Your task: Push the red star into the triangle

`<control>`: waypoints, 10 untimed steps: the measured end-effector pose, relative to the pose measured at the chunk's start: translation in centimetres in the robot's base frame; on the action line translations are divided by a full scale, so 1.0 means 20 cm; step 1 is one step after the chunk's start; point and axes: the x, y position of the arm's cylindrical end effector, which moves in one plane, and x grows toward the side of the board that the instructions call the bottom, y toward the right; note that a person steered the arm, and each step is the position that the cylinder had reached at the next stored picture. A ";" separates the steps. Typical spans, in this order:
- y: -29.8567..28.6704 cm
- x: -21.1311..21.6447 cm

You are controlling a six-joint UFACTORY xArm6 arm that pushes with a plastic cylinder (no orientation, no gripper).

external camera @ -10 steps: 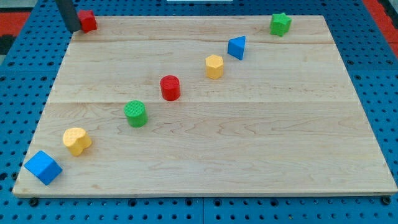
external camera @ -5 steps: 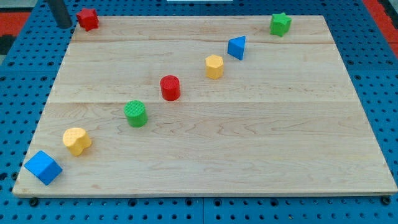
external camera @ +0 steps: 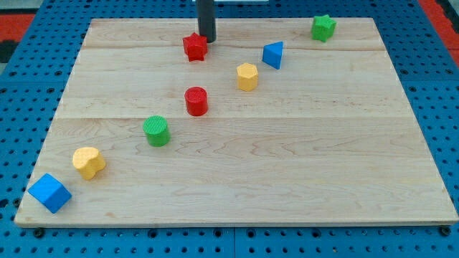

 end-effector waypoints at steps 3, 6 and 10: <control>-0.41 -0.14; 0.19 0.13; 0.34 0.24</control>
